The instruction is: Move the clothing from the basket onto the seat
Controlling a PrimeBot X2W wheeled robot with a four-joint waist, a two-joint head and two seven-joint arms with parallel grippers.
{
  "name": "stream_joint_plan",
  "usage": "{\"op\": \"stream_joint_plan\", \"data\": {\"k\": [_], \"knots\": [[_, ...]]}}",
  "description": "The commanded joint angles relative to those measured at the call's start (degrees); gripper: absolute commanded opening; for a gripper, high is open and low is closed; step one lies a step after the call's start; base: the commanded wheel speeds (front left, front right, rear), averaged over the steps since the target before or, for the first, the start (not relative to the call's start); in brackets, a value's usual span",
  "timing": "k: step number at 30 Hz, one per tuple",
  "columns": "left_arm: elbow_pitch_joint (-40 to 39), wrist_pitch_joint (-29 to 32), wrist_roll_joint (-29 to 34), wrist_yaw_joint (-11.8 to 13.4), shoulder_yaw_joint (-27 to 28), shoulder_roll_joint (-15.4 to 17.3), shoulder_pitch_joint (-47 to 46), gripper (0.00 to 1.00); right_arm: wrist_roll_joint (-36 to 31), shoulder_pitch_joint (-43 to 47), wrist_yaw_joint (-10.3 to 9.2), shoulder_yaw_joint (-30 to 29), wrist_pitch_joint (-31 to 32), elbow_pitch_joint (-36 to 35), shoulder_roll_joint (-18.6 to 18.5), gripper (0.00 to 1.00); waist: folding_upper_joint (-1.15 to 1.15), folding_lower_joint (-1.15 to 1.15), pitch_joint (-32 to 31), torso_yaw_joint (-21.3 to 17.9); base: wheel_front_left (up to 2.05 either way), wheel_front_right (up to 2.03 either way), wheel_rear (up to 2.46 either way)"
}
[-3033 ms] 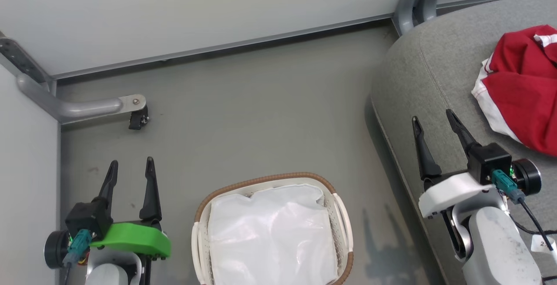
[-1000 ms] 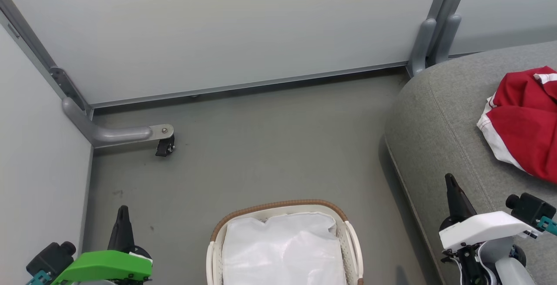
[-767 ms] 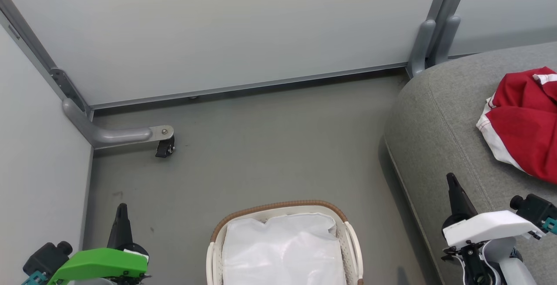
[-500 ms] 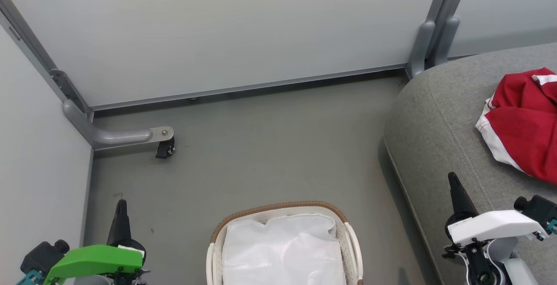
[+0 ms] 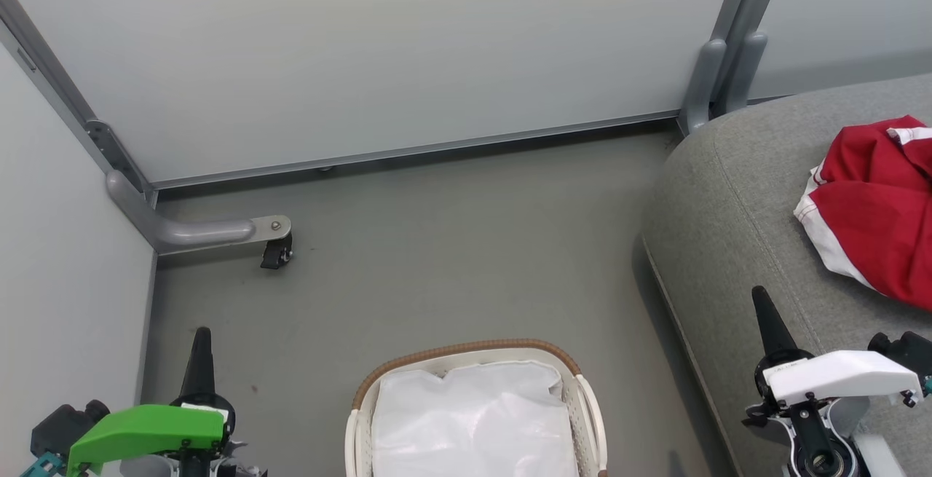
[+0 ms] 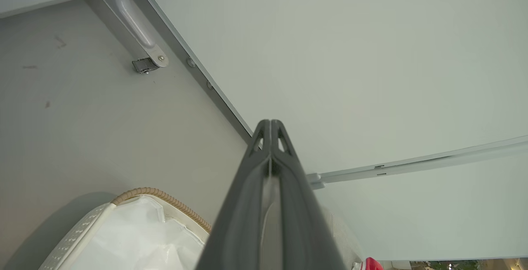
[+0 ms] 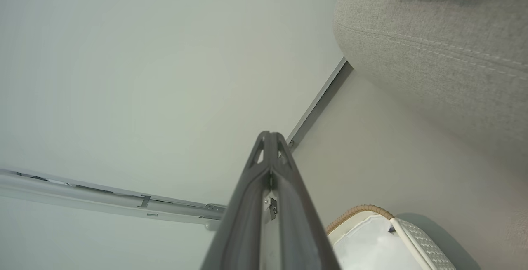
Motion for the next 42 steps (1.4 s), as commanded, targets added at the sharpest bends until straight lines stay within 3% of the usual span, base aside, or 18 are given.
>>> {"op": "stream_joint_plan", "data": {"k": [1,42], "knots": [[-0.81,0.34,-1.44,-0.12,0.34,0.34,-1.59,0.0,1.63,0.05,-0.03,-0.27,0.44,-0.79,-0.37,0.0,0.0,0.0,-0.04,-0.01,0.0,0.0,0.0],[-2.47,5.69,-20.07,-0.2,1.86,0.39,-2.92,0.0,23.26,0.57,-0.04,-1.52,5.7,-2.47,-0.52,0.0,0.0,0.0,-1.36,-0.22,0.0,0.0,0.0]]}}
